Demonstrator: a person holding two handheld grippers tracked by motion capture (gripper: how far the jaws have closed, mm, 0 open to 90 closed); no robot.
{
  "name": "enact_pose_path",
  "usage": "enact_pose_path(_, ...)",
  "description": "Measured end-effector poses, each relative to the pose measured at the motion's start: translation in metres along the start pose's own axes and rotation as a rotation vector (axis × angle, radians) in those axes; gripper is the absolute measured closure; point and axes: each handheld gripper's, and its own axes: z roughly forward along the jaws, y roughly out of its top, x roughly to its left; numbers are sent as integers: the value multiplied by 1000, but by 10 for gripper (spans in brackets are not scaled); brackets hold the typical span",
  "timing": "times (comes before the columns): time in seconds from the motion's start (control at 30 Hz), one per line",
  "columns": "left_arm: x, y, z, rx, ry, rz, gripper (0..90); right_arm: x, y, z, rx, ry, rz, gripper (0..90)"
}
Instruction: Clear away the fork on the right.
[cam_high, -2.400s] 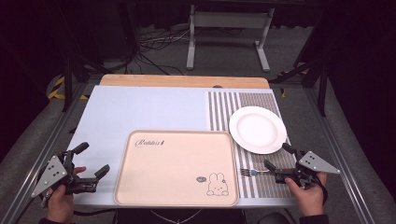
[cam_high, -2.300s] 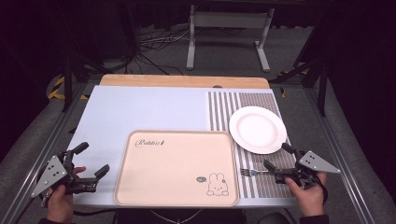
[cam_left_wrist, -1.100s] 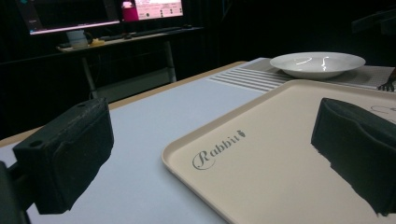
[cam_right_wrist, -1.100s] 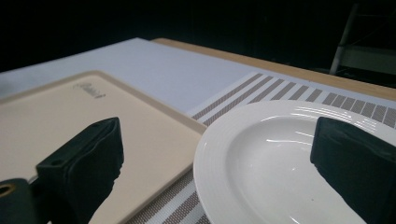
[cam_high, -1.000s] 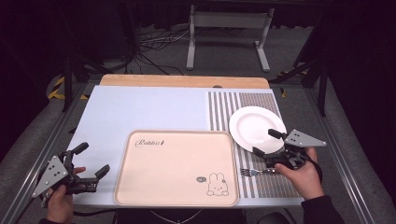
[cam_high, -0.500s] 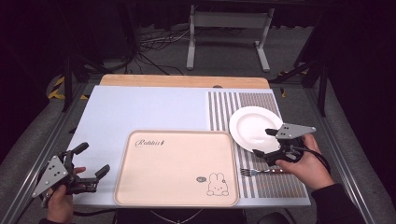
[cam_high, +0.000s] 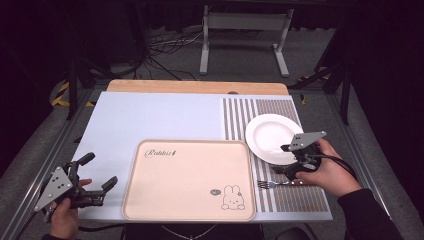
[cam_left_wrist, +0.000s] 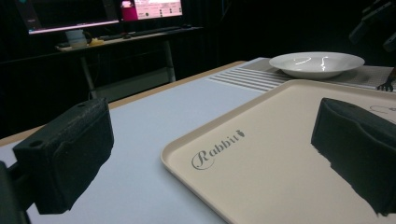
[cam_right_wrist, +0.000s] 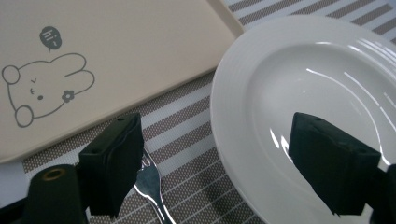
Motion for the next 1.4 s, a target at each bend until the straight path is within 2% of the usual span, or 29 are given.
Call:
enact_pose_path(0.03,0,0,0,0,-1,0,0,0,0,0,19,8,5,190)
enact_pose_path(0.33,0,0,0,1,-1,-2,0,0,0,1,130,41,-54,181)
enact_pose_path(0.4,0,0,0,1,-1,0,0,1,-1,1,162,45,-87,191)
enact_pose_path(0.43,0,0,0,2,-3,0,0,1,-1,1,162,45,-87,191)
enact_pose_path(0.5,0,0,0,2,-1,1,0,2,-3,3,202,62,-121,201)
enact_pose_path(0.8,0,0,0,1,0,1,0,4,-6,9,302,118,-187,212)
enact_pose_path(0.93,0,0,0,2,-1,-1,0,6,-7,11,326,134,-197,226)
enact_pose_path(1.0,0,0,0,2,-2,0,0,8,-10,12,360,155,-205,237)
enact_pose_path(1.3,0,0,0,3,-3,3,0,9,-15,15,420,192,-217,257)
enact_pose_path(1.4,0,0,0,3,-3,4,0,9,-16,16,430,200,-222,295)
